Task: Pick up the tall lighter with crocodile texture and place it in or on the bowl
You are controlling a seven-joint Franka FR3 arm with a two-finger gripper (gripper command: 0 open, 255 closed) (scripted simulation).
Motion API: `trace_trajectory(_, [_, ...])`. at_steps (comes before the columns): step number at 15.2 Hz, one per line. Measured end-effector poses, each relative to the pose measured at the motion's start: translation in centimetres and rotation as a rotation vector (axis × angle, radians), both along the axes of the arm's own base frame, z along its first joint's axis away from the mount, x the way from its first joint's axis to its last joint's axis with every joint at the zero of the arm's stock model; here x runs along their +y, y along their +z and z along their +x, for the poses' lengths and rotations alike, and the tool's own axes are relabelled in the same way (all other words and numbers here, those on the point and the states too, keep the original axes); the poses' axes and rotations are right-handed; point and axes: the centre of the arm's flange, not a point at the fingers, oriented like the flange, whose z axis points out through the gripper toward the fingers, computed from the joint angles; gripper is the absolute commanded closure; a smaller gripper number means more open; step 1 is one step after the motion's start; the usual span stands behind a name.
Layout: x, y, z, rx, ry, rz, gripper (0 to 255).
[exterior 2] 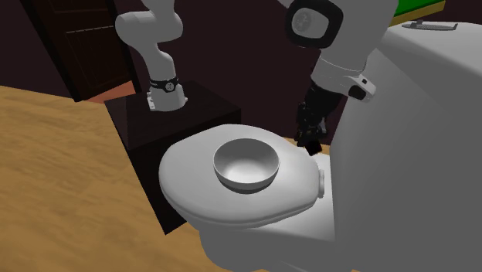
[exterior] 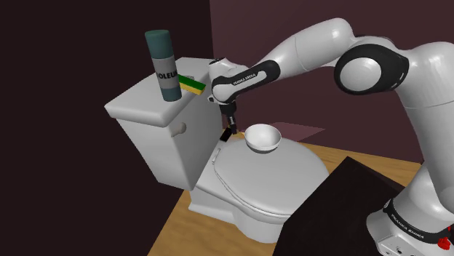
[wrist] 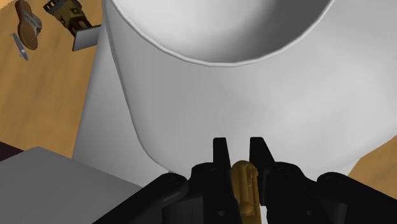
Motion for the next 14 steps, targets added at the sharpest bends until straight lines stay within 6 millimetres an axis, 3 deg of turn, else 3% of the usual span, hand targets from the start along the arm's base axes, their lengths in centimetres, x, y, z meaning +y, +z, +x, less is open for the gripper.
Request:
trace_trajectory(4, [0.0,1.9,0.0,0.013,0.001,-0.002,255])
trace_trajectory(6, [-1.0,3.4,-0.2,-0.044,0.006,0.015,255])
trace_trajectory(14, [-9.0,4.3,-6.0,-0.07,0.007,0.021,255])
